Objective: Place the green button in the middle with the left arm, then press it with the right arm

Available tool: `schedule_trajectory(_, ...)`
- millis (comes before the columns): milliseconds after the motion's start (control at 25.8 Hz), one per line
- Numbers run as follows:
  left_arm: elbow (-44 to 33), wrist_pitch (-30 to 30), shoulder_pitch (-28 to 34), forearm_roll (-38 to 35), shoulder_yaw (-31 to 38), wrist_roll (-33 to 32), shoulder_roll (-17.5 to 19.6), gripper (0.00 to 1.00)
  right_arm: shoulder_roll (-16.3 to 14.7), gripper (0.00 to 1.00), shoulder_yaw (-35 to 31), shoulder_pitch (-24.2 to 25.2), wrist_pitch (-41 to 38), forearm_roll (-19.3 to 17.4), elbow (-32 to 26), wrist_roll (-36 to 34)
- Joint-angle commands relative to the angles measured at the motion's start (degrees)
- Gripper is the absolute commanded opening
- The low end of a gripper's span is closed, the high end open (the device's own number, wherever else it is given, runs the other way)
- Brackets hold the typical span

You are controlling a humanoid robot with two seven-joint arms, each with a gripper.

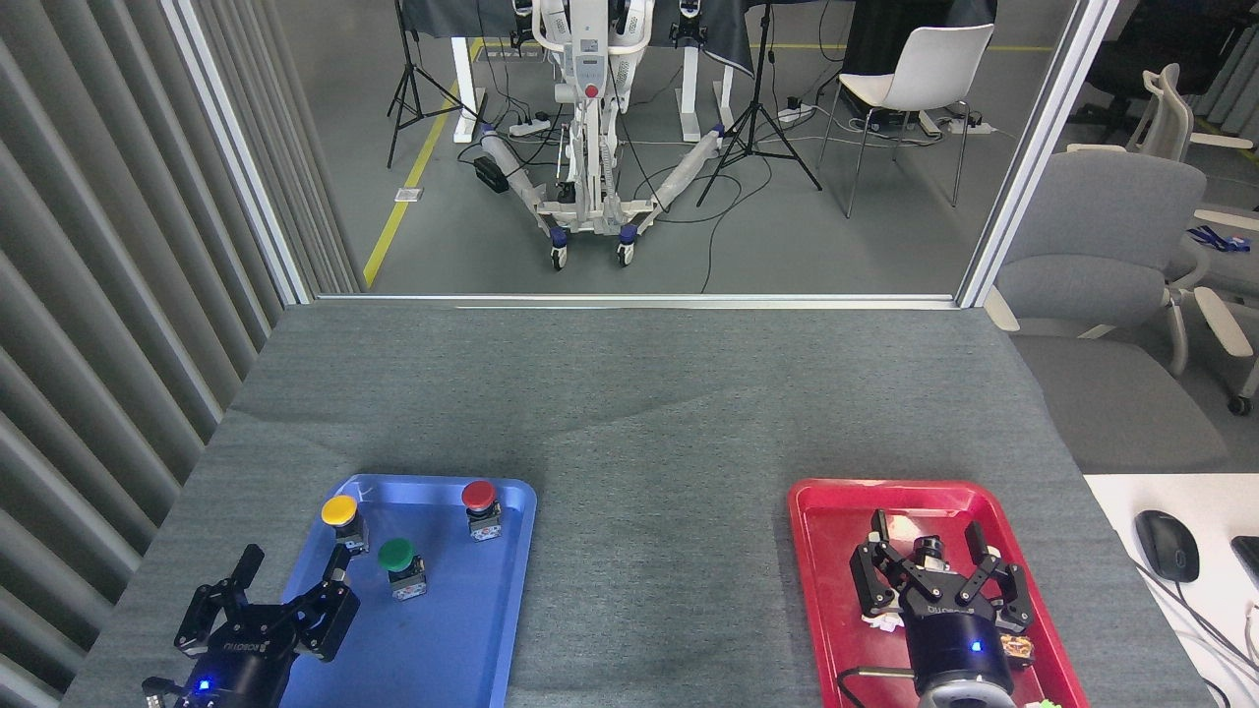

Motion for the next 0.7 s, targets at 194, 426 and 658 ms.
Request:
schedule_trajectory(194,-0.38,1.09,0.20,-0.01,0.00,-0.08,0.06,1.00,-0.04,1.00,0.00,0.00,0.02,0.00,0.00,-0.10)
schedule_trajectory(426,-0.38,1.18,0.20,-0.01,0.00,-0.34,0.06,1.00,-0.04,1.00,0.00,0.00,0.02,-0.08,0.44,-0.10)
schedule_trajectory(658,-0.38,1.18,0.11,-0.01,0.00,-0.26,-0.03,1.00,-0.04,1.00,0.00,0.00,-0.07,-0.09,0.44,-0.10)
